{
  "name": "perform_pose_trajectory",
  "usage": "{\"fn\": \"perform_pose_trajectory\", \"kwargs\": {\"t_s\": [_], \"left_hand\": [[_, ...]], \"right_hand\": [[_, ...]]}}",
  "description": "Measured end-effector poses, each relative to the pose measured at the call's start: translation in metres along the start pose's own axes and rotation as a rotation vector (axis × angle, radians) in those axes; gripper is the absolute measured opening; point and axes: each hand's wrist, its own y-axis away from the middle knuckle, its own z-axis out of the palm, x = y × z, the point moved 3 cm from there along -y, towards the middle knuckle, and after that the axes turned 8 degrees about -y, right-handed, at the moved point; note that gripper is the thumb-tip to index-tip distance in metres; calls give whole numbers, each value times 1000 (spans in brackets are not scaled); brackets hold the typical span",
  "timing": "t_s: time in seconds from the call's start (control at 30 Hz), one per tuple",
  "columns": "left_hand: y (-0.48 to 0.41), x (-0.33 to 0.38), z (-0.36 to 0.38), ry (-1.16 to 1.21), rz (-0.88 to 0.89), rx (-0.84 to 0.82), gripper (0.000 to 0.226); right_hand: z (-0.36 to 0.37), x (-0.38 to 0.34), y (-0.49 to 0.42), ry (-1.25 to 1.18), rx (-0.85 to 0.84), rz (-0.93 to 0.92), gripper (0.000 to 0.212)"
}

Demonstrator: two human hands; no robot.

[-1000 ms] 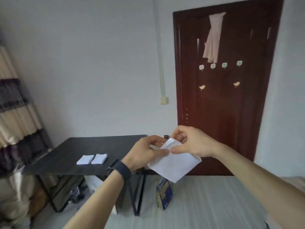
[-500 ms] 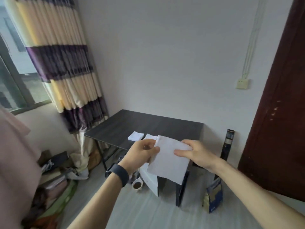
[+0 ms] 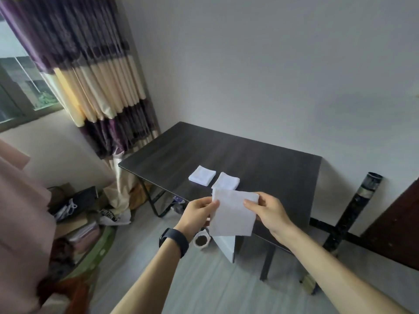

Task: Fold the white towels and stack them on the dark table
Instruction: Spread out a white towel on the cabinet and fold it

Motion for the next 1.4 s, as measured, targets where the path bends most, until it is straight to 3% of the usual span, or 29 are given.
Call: {"fn": "perform_pose_trajectory", "kwargs": {"t_s": [0.33, 0.77, 0.97, 1.23, 1.4], "left_hand": [[-241, -63, -69, -30, -168, -63, 24], [-502, -146, -131, -290, -270, -11, 19], [-551, -183, -137, -367, -292, 0, 25], [-576, -194, -136, -439, -289, 20, 15], [-579, -198, -134, -472, -258, 35, 18]], "right_hand": [[67, 58, -207, 67, 148, 173, 13], [139, 155, -451, 165, 230, 349, 17], [151, 186, -493, 224, 266, 406, 22], [163, 205, -511, 340, 352, 449, 23], [171, 203, -512, 477, 420, 407, 28]]}}
